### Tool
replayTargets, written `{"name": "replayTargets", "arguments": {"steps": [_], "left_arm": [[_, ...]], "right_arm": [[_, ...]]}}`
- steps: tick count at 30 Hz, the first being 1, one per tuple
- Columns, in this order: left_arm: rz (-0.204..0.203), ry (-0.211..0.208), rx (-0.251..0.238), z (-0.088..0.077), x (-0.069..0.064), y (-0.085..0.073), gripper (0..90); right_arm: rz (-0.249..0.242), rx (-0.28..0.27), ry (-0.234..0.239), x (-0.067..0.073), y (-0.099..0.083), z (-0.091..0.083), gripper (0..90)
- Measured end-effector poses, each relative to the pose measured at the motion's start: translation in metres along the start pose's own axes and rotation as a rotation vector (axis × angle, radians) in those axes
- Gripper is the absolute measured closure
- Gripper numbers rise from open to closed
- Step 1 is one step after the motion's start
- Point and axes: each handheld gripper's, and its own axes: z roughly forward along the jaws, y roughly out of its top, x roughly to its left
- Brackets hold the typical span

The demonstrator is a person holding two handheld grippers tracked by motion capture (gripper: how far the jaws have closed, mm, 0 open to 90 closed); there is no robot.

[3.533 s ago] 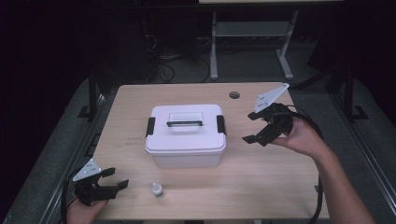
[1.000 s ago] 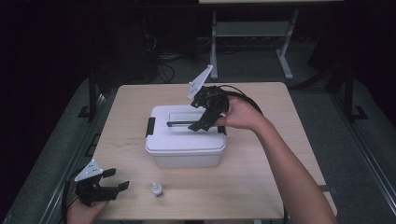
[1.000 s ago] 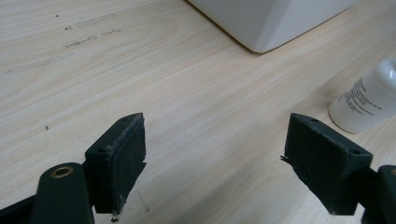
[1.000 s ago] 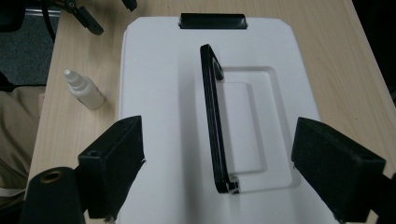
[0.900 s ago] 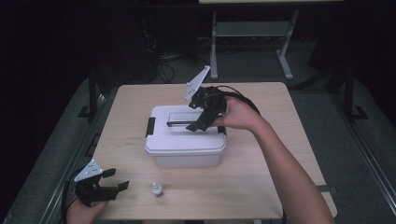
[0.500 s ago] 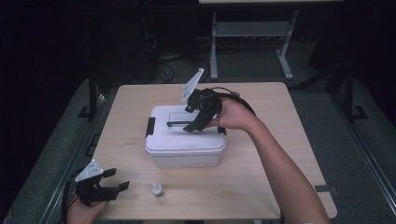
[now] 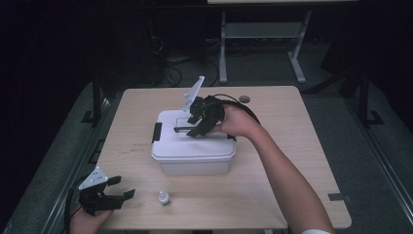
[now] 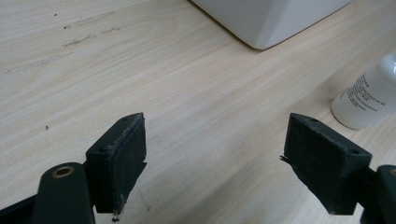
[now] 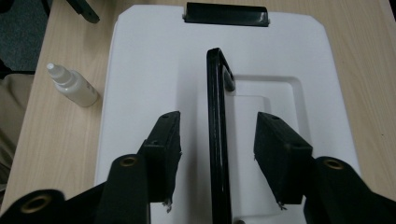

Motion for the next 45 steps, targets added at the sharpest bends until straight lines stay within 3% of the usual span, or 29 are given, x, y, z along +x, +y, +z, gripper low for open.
{"name": "replayTargets", "arguments": {"steps": [9,29,45], "left_arm": [[-0.005,0.008,-0.002,-0.001,0.001,0.000,20.9],[-0.003,0.004,0.009,0.000,0.001,0.000,21.1],[0.001,0.000,0.011,0.001,0.000,0.000,21.1]], "right_arm": [[0.000,0.006,0.007,-0.005,0.000,0.005,69.1],[0.018,0.016,0.032,-0.021,0.003,0.011,81.8],[0.007,0.011,0.043,-0.020,0.002,0.010,83.5]]}}
